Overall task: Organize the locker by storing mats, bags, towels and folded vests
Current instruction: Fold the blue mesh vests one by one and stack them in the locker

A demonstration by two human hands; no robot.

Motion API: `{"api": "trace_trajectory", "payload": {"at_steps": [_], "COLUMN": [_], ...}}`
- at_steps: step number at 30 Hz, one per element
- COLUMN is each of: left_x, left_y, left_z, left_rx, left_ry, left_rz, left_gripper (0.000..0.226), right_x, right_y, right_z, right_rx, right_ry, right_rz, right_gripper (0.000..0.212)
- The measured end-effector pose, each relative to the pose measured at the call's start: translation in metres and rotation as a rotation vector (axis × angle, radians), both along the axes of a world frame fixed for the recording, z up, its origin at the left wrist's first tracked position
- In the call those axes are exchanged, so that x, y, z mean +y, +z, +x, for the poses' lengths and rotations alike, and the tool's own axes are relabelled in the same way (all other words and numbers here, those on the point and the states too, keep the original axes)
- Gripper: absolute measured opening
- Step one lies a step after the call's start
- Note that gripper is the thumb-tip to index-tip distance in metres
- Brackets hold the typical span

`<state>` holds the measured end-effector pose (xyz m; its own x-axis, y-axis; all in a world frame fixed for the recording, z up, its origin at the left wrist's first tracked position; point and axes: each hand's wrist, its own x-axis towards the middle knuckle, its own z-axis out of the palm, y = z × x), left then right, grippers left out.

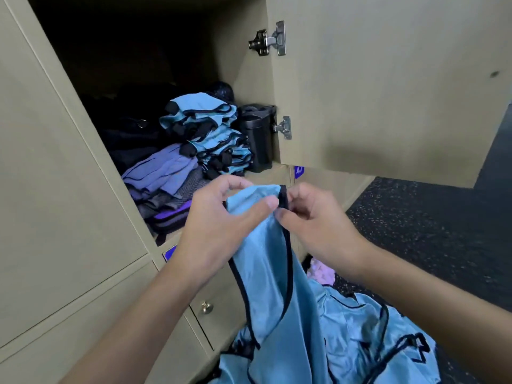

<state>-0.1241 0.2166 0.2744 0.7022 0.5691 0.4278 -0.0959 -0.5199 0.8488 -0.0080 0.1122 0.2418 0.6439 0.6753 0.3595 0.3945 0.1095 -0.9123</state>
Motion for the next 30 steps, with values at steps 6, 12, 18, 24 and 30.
{"api": "trace_trajectory", "payload": {"at_steps": [6, 12, 18, 24, 30], "left_x": [0.003, -0.011, -0.008, 0.001, -0.003], "left_y": [-0.007, -0.005, -0.005, -0.005, -0.002], "left_z": [0.012, 0.023, 0.027, 0.022, 0.019], "left_rx": [-0.045, -0.096, -0.192, -0.168, 0.112], "left_ry": [-0.073, -0.192, -0.198, -0.099, -0.149], "left_rz": [-0.119, -0.24, -0.342, -0.4, -0.402], "left_gripper": [0.027, 0.009, 0.036, 0.032, 0.019], "right_x": [-0.011, -0.029, -0.04, -0.047, -0.049], "right_y": [-0.007, -0.009, -0.009, -0.01, -0.008], "right_z": [-0.004, -0.012, -0.021, -0.024, -0.019], "right_rx": [0.001, -0.17, -0.22, -0.323, -0.15], "right_ry": [0.021, -0.248, -0.437, -0.487, -0.331], "right_rz": [-0.041, -0.199, -0.239, -0.305, -0.278], "right_gripper": [0.008, 0.024, 0.013, 0.013, 0.021]}}
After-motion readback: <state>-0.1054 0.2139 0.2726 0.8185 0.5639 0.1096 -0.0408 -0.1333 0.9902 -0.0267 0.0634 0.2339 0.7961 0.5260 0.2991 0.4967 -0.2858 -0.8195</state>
